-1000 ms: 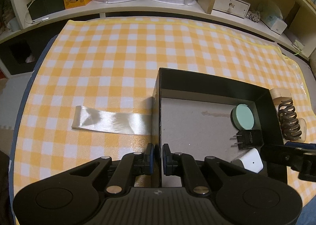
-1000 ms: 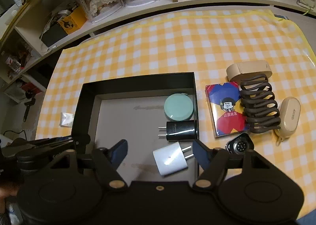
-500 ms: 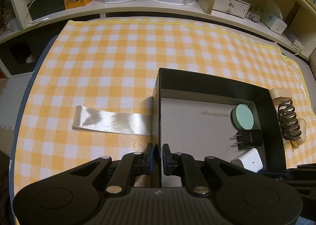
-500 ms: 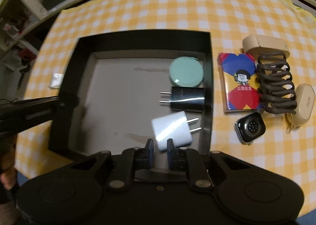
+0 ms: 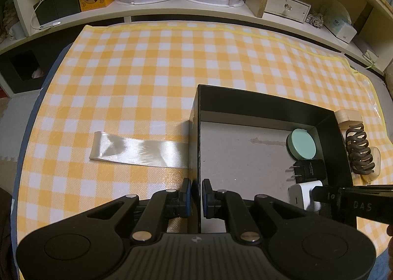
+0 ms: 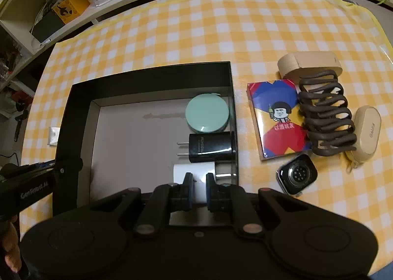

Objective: Organize rigid objects
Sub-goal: 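Carry the white charger into the box beside the black charger and release, then move the right gripper to the black smartwatch and grasp it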

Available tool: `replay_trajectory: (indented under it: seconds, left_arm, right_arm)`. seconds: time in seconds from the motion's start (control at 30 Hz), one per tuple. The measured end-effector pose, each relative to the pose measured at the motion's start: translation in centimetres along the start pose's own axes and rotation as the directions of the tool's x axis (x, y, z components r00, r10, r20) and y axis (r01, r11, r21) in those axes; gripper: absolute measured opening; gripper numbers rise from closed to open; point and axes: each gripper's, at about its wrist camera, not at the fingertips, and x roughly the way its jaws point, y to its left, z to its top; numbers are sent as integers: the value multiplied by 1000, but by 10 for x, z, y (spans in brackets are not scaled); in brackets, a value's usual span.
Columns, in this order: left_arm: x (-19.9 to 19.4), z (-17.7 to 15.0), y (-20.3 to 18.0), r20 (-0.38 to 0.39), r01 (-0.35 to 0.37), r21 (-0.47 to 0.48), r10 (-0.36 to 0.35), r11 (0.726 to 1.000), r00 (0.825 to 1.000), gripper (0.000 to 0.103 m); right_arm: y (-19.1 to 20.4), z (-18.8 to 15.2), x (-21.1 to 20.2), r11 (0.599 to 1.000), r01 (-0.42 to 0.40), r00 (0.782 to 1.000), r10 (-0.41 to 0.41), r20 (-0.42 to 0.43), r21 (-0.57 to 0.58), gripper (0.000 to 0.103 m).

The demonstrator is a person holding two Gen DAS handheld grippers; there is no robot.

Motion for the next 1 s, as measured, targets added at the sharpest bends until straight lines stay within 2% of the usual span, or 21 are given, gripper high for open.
replay_trajectory:
  seconds: [0.2, 0.4, 0.57, 0.63, 0.83, 0.97, 1.0]
  left_arm:
    - [0, 0, -1, 1, -1, 1, 1, 1000, 1000, 11]
    - [0, 0, -1, 0, -2, 1, 2, 1000, 1000, 11]
    - [0, 0, -2, 1, -1, 1, 1, 1000, 1000, 11]
    - [0, 0, -1, 0, -1, 1, 1, 1000, 1000, 11]
    - [0, 0, -1, 1, -2, 1, 2, 1000, 1000, 11]
    - [0, 0, -2, 0, -2, 1, 2, 1000, 1000, 11]
    - [0, 0, -2, 0, -2, 1, 2, 1000, 1000, 11]
  right_arm:
    - [-10, -4, -19, 998, -54, 998, 54, 27, 14, 15]
    - [-16, -3, -46, 996, -92, 992, 92, 80, -2, 28]
    - [-20, -2, -67, 996, -87, 987, 91, 133, -32, 57]
    - [-23, -3, -76, 996, -75, 984, 82, 157, -47, 65]
    - [-36, -7, -99, 996, -43, 973, 59, 225, -75, 86]
    - [-48, -9, -111, 994, -59, 958, 83, 273, -96, 100]
    - [-50, -10, -112, 993, -57, 956, 83, 280, -100, 100]
